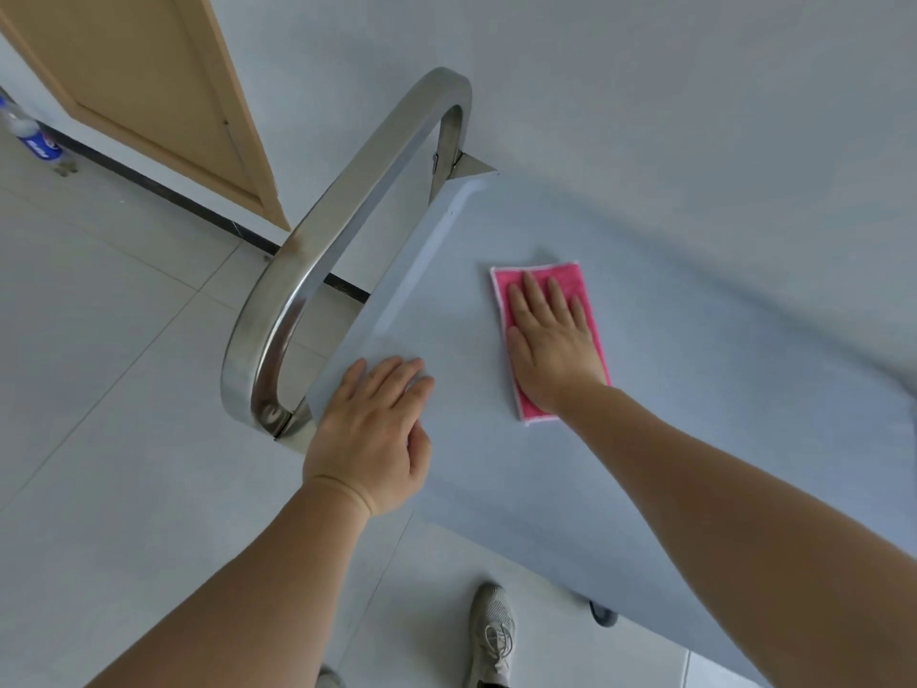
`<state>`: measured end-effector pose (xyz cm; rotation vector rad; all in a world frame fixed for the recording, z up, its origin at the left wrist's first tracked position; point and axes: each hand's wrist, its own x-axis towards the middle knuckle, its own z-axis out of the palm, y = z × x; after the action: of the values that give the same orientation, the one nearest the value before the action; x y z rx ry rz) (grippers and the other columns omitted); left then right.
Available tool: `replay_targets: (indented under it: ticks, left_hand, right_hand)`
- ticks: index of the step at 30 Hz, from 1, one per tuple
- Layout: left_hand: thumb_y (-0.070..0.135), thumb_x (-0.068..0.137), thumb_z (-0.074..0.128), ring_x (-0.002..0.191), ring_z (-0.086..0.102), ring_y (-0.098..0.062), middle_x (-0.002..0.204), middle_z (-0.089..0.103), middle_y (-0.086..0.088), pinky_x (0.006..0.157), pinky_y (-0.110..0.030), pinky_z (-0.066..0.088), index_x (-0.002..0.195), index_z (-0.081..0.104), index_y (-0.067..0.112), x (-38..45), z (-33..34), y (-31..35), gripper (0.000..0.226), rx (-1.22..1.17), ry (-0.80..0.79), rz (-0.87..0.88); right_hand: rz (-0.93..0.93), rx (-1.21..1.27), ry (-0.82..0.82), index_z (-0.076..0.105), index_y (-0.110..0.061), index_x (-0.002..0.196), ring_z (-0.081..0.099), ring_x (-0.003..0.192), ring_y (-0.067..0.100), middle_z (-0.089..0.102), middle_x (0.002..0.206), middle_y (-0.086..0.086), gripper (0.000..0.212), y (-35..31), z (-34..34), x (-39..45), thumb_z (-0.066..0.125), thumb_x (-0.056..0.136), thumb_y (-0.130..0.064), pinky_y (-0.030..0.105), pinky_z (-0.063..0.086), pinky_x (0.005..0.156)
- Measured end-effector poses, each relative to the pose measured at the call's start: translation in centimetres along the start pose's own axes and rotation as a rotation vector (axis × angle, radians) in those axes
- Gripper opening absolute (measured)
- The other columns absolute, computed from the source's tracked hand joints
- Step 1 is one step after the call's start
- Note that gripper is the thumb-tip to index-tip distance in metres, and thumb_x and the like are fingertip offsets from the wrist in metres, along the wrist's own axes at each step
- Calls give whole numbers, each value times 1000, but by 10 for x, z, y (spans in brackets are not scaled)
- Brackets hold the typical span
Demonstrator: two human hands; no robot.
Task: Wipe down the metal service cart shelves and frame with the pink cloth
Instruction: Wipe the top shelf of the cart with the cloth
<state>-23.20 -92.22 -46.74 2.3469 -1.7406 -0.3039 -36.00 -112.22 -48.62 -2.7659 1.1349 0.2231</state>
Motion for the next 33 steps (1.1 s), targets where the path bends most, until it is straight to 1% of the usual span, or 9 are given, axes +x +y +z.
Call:
replay_targets:
  ticks: [5,8,11,13,15,19,25,29,33]
  left_hand:
    - [27,78,30,127,45,-22,134,53,-5,111,-45,28,121,57,12,-1,-2,0,53,4,-28,-9]
    - [28,79,26,130,41,-20,138,50,-5,113,-44,24,127,54,12,-2,-4,0,57,6,-41,-6]
    - [28,80,25,131,39,-20,139,48,-4,113,-44,25,128,52,12,-2,-4,0,57,13,-46,-2]
    - [28,80,26,130,41,-20,137,50,-5,112,-45,27,126,54,12,-2,-5,0,56,5,-42,-5]
    - [27,80,27,129,43,-21,136,52,-6,111,-45,28,125,55,11,-2,-4,-1,56,-3,-41,-6]
    - [28,79,27,129,43,-21,136,52,-5,113,-43,25,126,54,12,-1,-3,-1,57,-11,-43,-11]
    - [27,78,30,125,48,-22,132,56,-5,110,-46,30,120,59,11,-1,-2,-1,53,-15,-22,-8]
    - [25,77,32,120,53,-23,128,59,-6,105,-49,36,116,62,9,0,-5,-1,51,-33,-4,-4]
    - [24,76,34,119,54,-23,127,60,-5,104,-49,38,114,63,9,-1,-5,-1,51,-44,9,-11]
  right_hand:
    - [-41,53,-73,-6,-27,147,-14,143,20,-7,157,-3,61,-43,5,-61,4,90,-46,36,-13,114]
    - [-151,98,-114,-3,-25,148,-18,142,20,-10,156,-2,62,-56,7,-100,6,90,-45,39,-10,117]
    - [-244,138,-95,9,-22,148,-10,144,20,-3,155,0,59,-49,9,-122,22,94,-40,41,-4,118]
    - [-282,65,-64,12,-23,148,-4,144,22,2,155,0,57,-44,11,-122,26,95,-41,44,-2,117]
    - [-285,7,-35,10,-24,147,-1,144,23,4,154,-1,56,-43,12,-114,23,95,-42,46,-2,116]
    - [-259,-53,-4,13,-22,148,-4,143,19,2,153,-3,59,-33,11,-84,19,93,-43,39,-6,117]
    - [-160,-111,-26,-1,-26,148,-5,145,19,0,158,-1,63,-6,-1,-17,2,89,-49,38,-5,118]
    - [-139,-103,-10,-3,-27,148,-6,145,18,-2,158,-1,57,7,-5,18,10,95,-45,38,-5,118]
    - [-140,-89,15,-2,-28,148,-5,145,18,-2,158,-1,57,14,-9,43,10,95,-44,37,-7,116]
